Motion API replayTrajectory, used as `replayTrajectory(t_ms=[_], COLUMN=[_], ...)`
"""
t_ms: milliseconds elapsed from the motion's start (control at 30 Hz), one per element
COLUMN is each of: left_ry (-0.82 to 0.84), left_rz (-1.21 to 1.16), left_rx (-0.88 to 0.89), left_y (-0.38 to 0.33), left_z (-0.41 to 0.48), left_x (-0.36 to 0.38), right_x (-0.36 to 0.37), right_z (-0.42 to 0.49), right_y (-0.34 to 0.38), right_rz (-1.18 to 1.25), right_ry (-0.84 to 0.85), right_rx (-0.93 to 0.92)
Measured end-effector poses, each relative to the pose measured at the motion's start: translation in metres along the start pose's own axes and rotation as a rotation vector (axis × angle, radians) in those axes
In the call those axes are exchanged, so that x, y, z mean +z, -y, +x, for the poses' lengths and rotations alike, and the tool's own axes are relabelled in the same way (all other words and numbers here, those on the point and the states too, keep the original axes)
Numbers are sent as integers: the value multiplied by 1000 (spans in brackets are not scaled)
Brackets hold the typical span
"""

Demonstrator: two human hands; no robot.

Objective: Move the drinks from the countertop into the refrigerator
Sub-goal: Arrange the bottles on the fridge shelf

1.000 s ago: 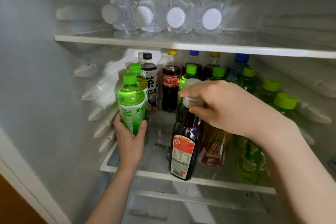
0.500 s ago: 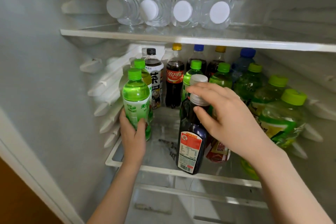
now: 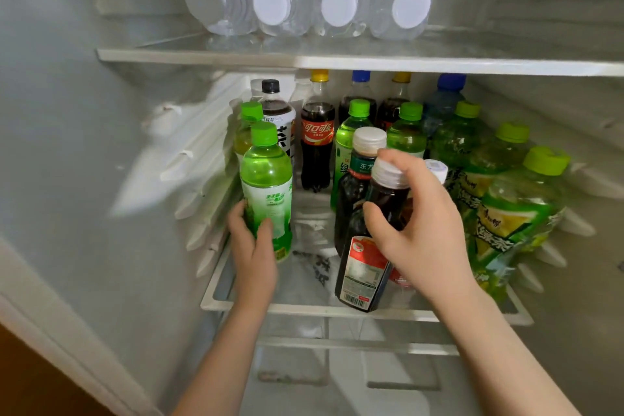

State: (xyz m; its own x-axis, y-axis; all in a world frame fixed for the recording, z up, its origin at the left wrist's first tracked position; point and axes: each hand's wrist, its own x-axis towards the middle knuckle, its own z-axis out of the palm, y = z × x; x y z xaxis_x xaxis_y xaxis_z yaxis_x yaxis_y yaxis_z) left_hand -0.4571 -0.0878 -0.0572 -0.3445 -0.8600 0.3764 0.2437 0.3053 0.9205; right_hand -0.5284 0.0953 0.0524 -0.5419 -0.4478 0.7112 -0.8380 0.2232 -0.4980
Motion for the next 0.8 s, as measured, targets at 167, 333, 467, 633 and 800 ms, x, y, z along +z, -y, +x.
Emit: replayTrajectory(t_ms=[167, 333, 467, 633, 800], left_ry=[94, 125, 91, 99, 149], left_rz=[42, 142, 236, 161, 137], left_rx=[37, 88, 115, 119, 112], left_y=[0, -2, -2, 4, 12], left_z=[-2, 8, 23, 33, 48], left_x=[4, 25, 45, 65, 74], right_x=[4, 12, 14, 13, 14], right_z=[0, 1, 1, 4, 4], right_y=[3, 5, 3, 2, 2], right_rz=[-32, -10, 38, 78, 84], right_ry=[-1, -3, -23, -38, -47], right_rx=[-2, -8, -3, -19, -11])
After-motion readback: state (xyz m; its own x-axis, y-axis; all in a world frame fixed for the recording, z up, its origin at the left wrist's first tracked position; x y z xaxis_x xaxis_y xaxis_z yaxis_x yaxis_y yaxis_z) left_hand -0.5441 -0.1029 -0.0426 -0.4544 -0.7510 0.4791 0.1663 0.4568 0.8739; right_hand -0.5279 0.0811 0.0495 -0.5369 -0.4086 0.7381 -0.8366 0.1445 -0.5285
